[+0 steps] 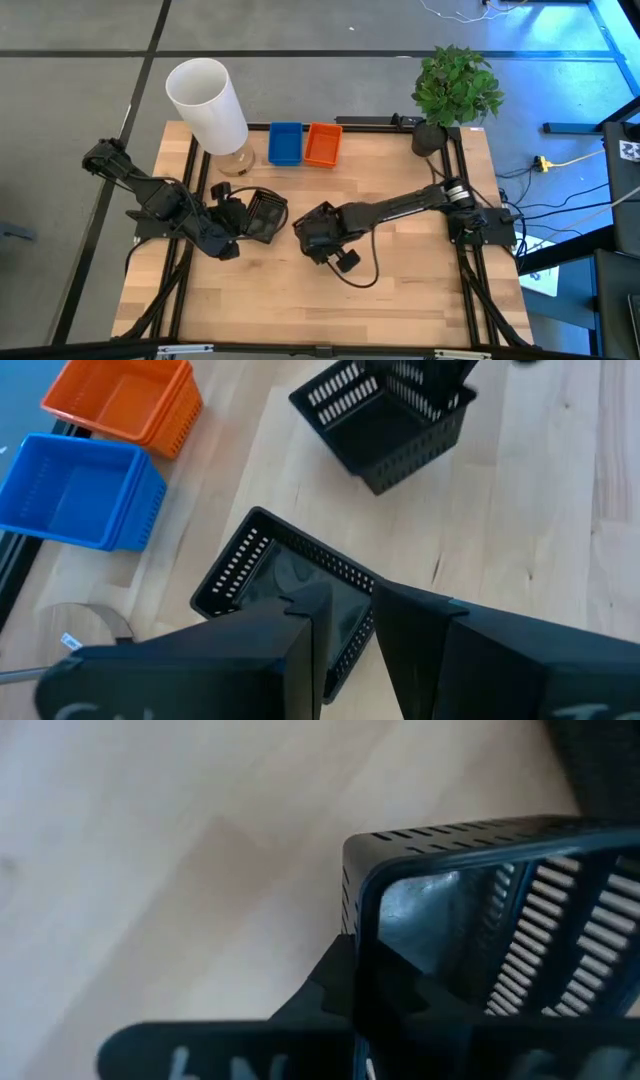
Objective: Stack baskets by color
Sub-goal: Move the black basket to the of the table
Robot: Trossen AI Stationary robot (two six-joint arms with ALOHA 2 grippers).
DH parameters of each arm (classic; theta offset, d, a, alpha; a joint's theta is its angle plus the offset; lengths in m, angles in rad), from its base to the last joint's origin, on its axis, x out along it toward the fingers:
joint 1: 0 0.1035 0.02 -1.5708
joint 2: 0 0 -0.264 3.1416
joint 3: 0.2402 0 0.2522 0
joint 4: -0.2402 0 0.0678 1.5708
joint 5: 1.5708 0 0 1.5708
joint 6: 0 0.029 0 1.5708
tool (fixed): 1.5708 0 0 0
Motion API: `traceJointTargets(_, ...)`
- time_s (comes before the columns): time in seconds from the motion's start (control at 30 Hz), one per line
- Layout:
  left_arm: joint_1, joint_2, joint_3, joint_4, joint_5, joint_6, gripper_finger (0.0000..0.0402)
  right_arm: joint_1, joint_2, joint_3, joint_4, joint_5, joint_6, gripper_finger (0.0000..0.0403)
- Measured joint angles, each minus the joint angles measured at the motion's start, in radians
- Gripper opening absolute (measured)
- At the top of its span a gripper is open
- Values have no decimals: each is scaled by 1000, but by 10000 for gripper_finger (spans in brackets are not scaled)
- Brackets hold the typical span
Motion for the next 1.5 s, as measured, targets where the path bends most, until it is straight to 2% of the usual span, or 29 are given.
traceJointTargets(0.3, 0, 0, 0, -22, 2, 0, 69, 19, 56, 15, -6, 13, -149, 1)
traceJointTargets(0.77, 0, 0, 0, -22, 2, 0, 69, 19, 57, 15, -3, 6, -149, 23)
traceJointTargets(0.97, 0, 0, 0, -22, 2, 0, 69, 18, 57, 15, -3, 6, -149, 7)
traceJointTargets(1.5, 0, 0, 0, -22, 2, 0, 69, 18, 57, 27, 16, 13, -148, 95)
